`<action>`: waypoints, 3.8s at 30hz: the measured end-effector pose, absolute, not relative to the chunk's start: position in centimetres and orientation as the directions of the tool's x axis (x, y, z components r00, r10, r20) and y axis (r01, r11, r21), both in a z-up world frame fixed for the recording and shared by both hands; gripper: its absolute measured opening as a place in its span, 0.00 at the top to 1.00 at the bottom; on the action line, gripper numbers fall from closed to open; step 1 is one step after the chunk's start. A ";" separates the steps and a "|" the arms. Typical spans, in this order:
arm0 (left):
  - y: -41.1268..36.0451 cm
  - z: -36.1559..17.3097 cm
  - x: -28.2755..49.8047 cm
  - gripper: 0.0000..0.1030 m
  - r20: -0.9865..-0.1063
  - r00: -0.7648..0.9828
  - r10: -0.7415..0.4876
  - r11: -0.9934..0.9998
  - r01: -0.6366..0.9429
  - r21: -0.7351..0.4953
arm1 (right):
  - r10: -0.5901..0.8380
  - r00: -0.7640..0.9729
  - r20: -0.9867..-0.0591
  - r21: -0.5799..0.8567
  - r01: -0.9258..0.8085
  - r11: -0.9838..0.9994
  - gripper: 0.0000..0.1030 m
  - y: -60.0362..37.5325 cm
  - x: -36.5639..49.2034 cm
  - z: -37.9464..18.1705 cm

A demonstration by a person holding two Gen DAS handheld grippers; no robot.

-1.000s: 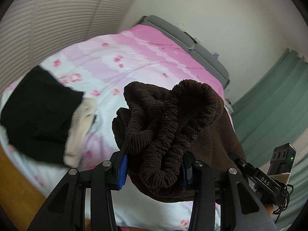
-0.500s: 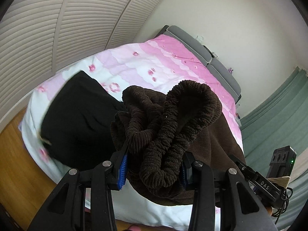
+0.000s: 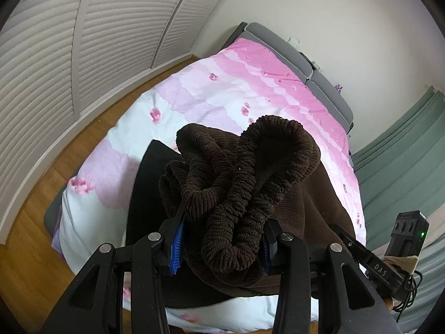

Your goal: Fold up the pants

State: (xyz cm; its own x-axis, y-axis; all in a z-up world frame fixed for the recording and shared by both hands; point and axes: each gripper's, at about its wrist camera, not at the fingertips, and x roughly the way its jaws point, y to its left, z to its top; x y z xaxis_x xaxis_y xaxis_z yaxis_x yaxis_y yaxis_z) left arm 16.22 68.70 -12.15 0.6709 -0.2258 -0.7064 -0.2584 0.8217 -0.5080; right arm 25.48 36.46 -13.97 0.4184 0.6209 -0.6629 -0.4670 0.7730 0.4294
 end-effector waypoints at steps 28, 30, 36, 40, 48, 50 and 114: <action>76.3 -24.8 19.3 0.43 -0.837 0.450 -0.311 0.757 -0.415 -0.505 | 0.465 0.263 -0.846 0.334 -0.419 0.844 0.49 43.4 28.6 -24.9; 76.7 -25.5 19.0 0.33 -0.852 0.425 -0.306 0.752 -0.441 -0.490 | 0.439 0.263 -0.859 0.305 -0.425 0.852 0.40 43.8 28.3 -25.2; 76.2 -24.8 17.9 0.25 -0.878 0.397 -0.266 0.784 -0.441 -0.437 | 0.387 0.269 -0.882 0.256 -0.415 0.873 0.28 44.0 27.5 -25.0; 74.0 -21.6 17.0 0.25 -0.889 0.415 -0.196 0.861 -0.361 -0.358 | 0.379 0.297 -0.876 0.242 -0.408 0.880 0.28 42.9 26.2 -23.6; 66.0 -14.1 12.1 0.14 -0.857 0.512 0.053 0.959 -0.265 -0.099 | 0.282 0.506 -0.815 0.130 -0.315 0.940 0.17 36.3 20.0 -17.0; 62.0 -12.3 10.4 0.06 -0.816 0.565 0.119 0.973 -0.229 -0.016 | 0.249 0.536 -0.807 0.098 -0.293 0.951 0.17 34.4 18.4 -15.8; 15.0 3.1 -16.7 0.00 -0.562 0.811 -0.163 0.980 0.200 0.006 | 0.050 0.809 -0.585 0.099 0.010 0.995 0.06 -5.9 -19.5 1.5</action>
State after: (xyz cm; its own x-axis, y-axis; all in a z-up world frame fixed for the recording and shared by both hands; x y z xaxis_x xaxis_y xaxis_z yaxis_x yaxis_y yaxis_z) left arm -16.70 15.00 3.12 0.8109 -0.1627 -0.5621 0.2005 0.9797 0.0057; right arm -19.49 -5.94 1.50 0.8094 0.0499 -0.5851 0.0105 0.9950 0.0993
